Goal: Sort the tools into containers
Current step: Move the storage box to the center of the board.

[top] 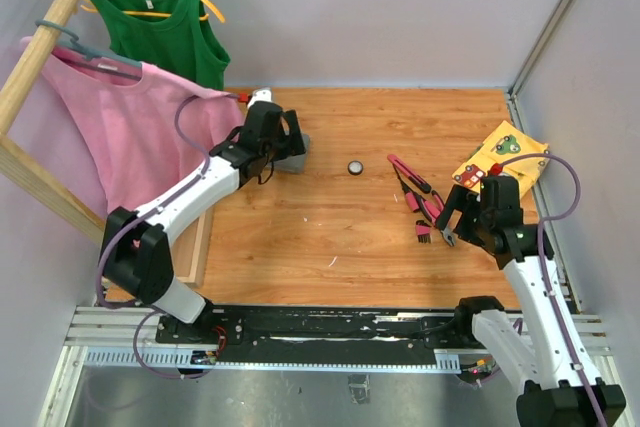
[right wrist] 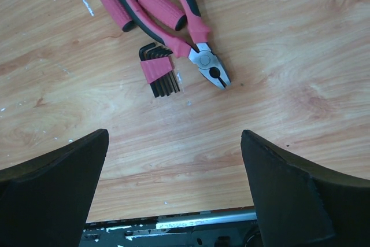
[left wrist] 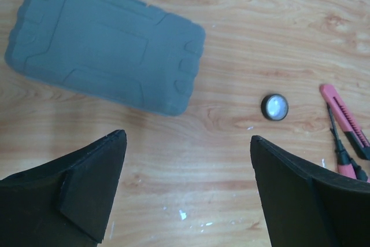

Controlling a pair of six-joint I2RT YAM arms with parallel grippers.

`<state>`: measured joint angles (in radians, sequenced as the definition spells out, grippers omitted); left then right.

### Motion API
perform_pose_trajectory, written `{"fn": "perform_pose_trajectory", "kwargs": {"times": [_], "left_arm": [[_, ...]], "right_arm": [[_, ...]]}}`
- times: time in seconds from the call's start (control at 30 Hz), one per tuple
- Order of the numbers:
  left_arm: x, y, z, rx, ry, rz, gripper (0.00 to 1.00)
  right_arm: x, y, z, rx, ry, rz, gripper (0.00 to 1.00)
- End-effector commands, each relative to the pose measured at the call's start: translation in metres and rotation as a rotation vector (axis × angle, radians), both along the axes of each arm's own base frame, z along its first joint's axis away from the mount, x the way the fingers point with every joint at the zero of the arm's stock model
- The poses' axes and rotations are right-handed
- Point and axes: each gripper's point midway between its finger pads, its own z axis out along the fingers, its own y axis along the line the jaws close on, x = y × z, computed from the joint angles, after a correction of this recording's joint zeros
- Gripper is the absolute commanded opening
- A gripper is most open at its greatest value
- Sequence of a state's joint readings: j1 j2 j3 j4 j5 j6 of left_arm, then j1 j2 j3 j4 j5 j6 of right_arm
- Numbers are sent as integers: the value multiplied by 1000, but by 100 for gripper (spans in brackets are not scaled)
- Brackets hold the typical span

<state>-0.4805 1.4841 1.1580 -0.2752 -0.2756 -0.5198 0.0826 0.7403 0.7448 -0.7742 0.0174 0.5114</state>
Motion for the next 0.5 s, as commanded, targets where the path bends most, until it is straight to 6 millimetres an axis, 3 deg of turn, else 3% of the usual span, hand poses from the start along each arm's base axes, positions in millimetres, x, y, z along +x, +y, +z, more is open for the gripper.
{"fn": "perform_pose_trajectory", "kwargs": {"times": [0.0,0.47], "left_arm": [[15,-26,18,57,-53,-8,92],[-10,-131,14,67,-62,-172,92]], "right_arm": [[3,-14,6,-25,0,-86,99],[2,-2,24,11,-175,10,98]]}}
